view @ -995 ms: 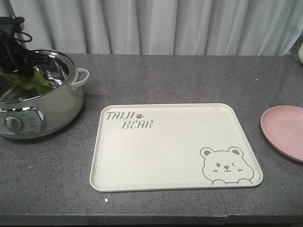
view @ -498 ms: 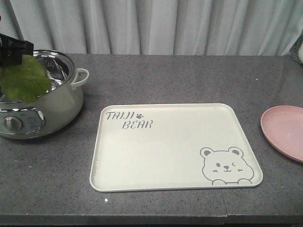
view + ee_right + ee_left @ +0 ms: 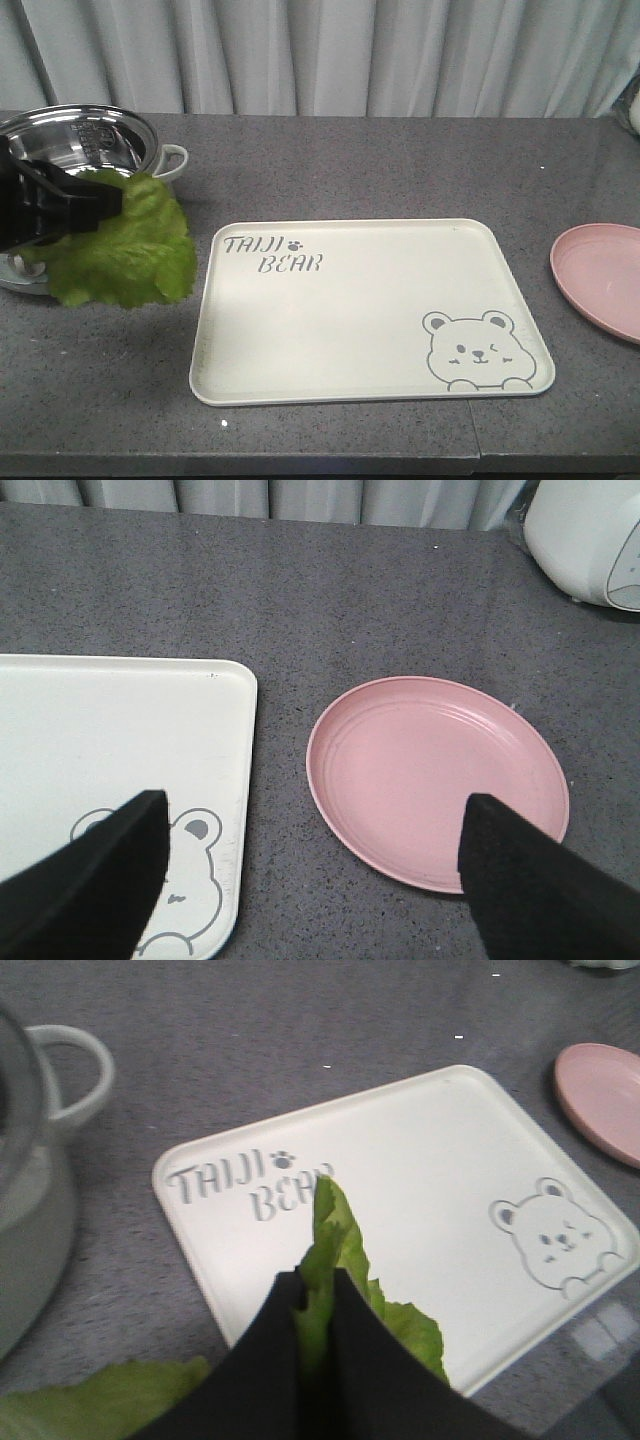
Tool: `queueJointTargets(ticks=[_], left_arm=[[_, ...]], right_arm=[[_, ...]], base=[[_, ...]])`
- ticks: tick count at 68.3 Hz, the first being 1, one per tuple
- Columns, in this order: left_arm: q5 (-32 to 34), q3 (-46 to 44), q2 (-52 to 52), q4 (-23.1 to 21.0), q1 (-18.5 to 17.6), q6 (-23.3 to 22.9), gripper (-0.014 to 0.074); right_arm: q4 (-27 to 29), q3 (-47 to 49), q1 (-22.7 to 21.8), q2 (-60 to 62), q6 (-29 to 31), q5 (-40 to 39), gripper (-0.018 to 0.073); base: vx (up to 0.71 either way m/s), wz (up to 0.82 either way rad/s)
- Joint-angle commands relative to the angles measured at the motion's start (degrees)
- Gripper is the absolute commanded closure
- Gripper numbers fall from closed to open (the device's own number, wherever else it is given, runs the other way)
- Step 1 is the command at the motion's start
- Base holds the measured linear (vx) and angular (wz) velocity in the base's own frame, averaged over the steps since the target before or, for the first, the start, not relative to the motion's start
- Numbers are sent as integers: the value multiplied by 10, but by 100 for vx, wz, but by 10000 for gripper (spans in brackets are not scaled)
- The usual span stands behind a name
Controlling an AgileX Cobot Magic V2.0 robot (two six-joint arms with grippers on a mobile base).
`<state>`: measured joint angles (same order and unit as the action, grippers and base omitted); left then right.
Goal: Transfer vegetables to tray and serve
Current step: 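Lift the lettuce leaf out of the pot with the left gripper, then hand the lettuce leaf from the left gripper to the right gripper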
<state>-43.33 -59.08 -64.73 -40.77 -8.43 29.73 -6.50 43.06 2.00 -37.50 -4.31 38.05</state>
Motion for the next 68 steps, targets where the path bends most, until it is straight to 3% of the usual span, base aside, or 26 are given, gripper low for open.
queueJointTargets(ticks=[1,9,16,21,33,52,68], left_arm=[[33,10,12,-116,-18,68,604],[34,28,7,-212,-38,143,604],[31,32,-9,-263,-59,176,604],[33,32,-26,-290,-77,196,604],[32,32,-73,-360,-125,248,604],[20,32,-97,-379,-161,272,604],[7,32,-97,-379,-160,272,604]], right_arm=[[-4,14,-3,-4,1,-39,-22],[16,14,-3,-4,1,-30,-22],[61,14,-3,-4,12,-18,-22],[111,17,-3,-20,69,4,-22],[298,18,-3,-92,247,57,-22],[635,18,3,-238,534,128,-22],[825,18,89,-342,688,155,-22]], base=[[0,0],[0,0],[0,0],[0,0],[0,0],[0,0],[0,0]])
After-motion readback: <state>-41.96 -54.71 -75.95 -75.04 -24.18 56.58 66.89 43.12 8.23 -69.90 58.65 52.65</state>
